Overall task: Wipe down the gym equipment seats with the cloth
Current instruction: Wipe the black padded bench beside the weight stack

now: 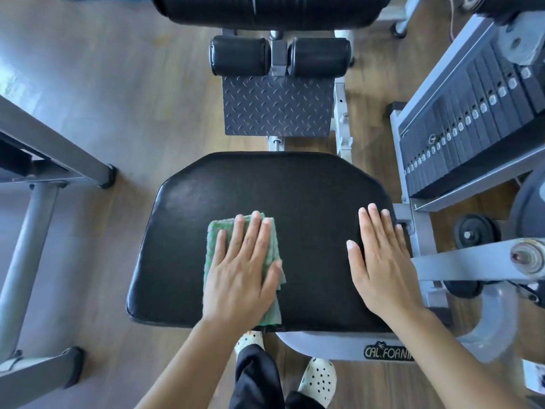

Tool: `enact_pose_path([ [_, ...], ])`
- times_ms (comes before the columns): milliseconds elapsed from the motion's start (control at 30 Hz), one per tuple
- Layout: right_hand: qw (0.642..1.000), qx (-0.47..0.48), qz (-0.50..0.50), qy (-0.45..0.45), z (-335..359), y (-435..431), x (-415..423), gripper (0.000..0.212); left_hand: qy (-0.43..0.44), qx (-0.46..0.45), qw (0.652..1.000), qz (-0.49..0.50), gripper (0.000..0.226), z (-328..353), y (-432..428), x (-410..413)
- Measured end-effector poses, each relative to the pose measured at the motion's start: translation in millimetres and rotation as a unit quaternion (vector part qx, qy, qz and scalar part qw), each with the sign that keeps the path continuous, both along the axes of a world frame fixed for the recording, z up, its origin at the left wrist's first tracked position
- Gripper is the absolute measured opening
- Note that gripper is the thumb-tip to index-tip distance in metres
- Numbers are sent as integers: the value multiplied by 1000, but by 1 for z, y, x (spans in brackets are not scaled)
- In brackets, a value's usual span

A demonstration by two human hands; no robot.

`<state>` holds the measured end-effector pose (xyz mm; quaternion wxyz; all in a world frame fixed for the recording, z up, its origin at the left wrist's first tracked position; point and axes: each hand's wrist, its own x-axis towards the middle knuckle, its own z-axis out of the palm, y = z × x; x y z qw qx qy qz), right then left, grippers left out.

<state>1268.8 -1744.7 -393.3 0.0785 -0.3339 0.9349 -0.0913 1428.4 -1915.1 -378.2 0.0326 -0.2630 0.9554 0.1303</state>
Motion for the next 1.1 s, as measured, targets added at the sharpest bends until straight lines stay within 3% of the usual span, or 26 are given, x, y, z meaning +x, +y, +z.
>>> enact_pose_path([
  [133, 1000, -1, -2, -7, 0, -2, -1, 67, 14, 13, 996, -87, 63, 4, 1, 29],
  [267, 1000, 6, 1, -8, -1, -2, -2, 66, -9, -9, 1000, 8, 66, 2, -46, 48],
  [433, 1000, -11, -11, -17, 0, -5, -4, 67, -19, -12, 992, 123, 73, -7, -70, -19],
  [533, 1000, -13, -20, -16, 2, -11, -10, 69, -11, -7, 1000, 11, 70, -8, -47, -52],
  [600, 1000, -11, -22, -16, 2, -16, -15, 69, -8, -1, 996, -88, 66, -7, -35, -44],
  [667, 1000, -11, -24, -13, 2, -20, -20, 69, 4, -1, 992, -125, 65, -7, -45, -22],
  [800, 1000, -1, -15, -2, 0, -27, -27, 68, -17, -19, 1000, -4, 67, -10, -96, 0],
  [933, 1000, -6, -25, -9, -2, -33, -31, 69, -22, -13, 995, 100, 70, -15, -106, -55],
  [1000, 1000, -8, -28, -6, -3, -35, -32, 68, -16, -7, 998, 63, 70, -18, -88, -83],
  [1100, 999, -5, -30, -11, -6, -35, -34, 68, 0, 2, 997, -82, 67, -13, -43, -91],
])
